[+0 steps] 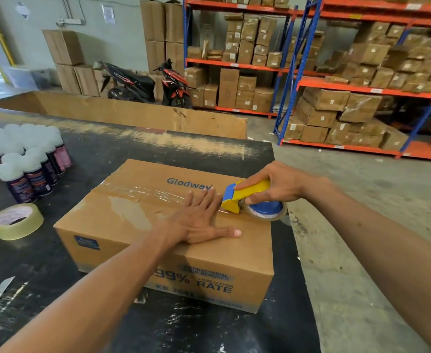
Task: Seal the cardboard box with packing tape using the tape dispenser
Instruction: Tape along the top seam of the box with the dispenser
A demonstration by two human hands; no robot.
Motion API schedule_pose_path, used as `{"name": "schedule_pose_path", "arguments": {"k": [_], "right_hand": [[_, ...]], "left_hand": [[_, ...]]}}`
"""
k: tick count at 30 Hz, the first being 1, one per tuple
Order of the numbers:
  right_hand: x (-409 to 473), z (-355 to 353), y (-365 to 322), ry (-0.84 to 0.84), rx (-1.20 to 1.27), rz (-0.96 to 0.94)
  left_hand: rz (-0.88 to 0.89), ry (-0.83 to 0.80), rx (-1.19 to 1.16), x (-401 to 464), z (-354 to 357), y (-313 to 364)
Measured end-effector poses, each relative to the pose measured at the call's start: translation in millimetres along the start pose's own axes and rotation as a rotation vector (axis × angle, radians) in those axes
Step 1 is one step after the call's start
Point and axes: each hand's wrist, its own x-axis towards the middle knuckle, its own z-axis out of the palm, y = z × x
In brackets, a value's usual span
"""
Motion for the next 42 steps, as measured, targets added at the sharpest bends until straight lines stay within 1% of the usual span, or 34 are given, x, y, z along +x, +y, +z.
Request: {"name": "schedule_pose_path", "arguments": {"k": [4, 7, 10, 14, 16, 18, 20, 23, 28, 31, 35, 37, 39, 42], "right_hand": [[-15.9, -1.7, 7.7, -0.004, 0.053, 0.012], [-45.9, -6.4, 28.2, -0.018, 0.065, 0.062], [-85.6, -4.7, 54.4, 0.03, 0.12, 0.134], [-95.3, 8.6, 64.7, 0.064, 0.119, 0.141], [-95.4, 11.3, 67.2, 0.082, 0.122, 0.143], [-97.1, 10.3, 69.0, 0.091, 0.134, 0.141], [-98.9, 11.0, 69.1, 0.104, 0.149, 0.136], [-102.1, 16.8, 69.9, 0.111, 0.162, 0.13], [-132.4, 12.8, 82.9, 0.141, 0.168, 0.158], [-142.4, 12.7, 89.0, 0.134, 0.08, 0.165], [-121.0, 38.8, 77.5, 0.097, -0.077, 0.114], [-113.2, 44.2, 72.8, 0.094, -0.137, 0.126], [-104.2, 43.5, 63.2, 0.039, -0.267, 0.127], [-84.0, 54.7, 43.4, -0.108, -0.469, 0.063]], "left_hand": [[0.022, -0.01, 0.003, -0.7, -2.3, 0.3], [0.018, -0.018, -0.011, -1.9, -3.0, 0.9], [0.029, -0.037, -0.004, -1.8, -4.9, 3.3], [-0.032, -0.095, 0.07, 0.2, -17.5, 15.4], [0.007, -0.071, 0.096, 0.8, -19.0, 40.1], [0.088, -0.038, 0.017, 3.1, -11.7, 74.1], [0.11, -0.024, -0.018, 8.4, 0.5, 99.4], [0.082, 0.024, 0.053, 16.3, 11.1, 103.4], [0.101, 0.02, 0.058, 13.3, 9.6, 97.8], [0.108, 0.026, 0.06, 14.0, 9.5, 97.2], [0.125, 0.037, 0.08, 13.8, 12.3, 96.1], [0.128, 0.05, 0.086, 15.2, 13.7, 96.4], [0.131, 0.061, 0.088, 16.6, 13.7, 97.6], [0.131, 0.04, 0.087, 13.4, 12.0, 97.2]]}}
